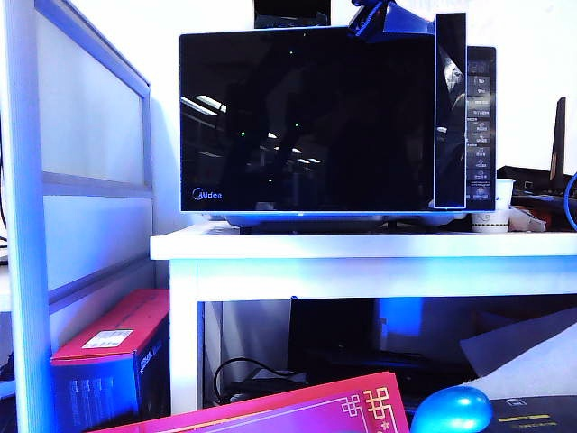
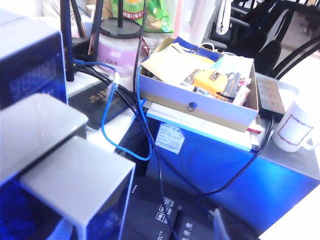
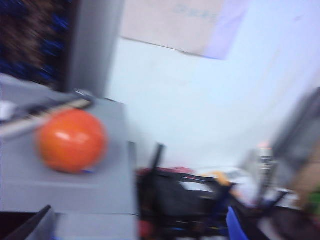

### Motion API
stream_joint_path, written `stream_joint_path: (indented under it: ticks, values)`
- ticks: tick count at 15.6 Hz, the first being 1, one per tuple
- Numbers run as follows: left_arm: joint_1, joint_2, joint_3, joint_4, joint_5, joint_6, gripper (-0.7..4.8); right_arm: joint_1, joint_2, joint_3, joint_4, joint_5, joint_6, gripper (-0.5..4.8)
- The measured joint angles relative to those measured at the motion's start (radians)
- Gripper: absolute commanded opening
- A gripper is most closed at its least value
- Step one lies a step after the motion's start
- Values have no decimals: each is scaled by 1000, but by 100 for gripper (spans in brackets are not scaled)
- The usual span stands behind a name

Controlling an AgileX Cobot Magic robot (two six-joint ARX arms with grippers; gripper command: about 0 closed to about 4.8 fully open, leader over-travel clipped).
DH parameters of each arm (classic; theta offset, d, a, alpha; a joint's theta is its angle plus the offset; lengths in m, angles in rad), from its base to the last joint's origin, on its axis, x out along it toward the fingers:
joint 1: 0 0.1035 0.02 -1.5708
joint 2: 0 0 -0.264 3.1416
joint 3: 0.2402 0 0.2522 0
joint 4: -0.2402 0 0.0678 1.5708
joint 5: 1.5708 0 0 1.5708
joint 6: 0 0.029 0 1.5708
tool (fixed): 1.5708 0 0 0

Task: Open the microwave door, place the orange inside the microwave, then close the microwave door.

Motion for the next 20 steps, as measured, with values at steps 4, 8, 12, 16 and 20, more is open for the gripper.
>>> stream_joint_path:
  ticks: [4,8,12,16,20]
  values:
    - [-3,0,0,-24,0,-5,372,-46,11,0,-72,19,-48,479]
    - [-15,0,0,-68,-5,-12,372,-48,44,0,-125,60,-132,479]
    - [-32,2,0,-98,0,-14,372,-48,104,0,-128,125,-243,479]
    - [-38,-22,-1,-155,-1,-15,372,-48,143,0,-142,136,-327,479]
    - [-39,-96,-2,-197,-97,-15,372,-48,143,0,-196,21,-371,479]
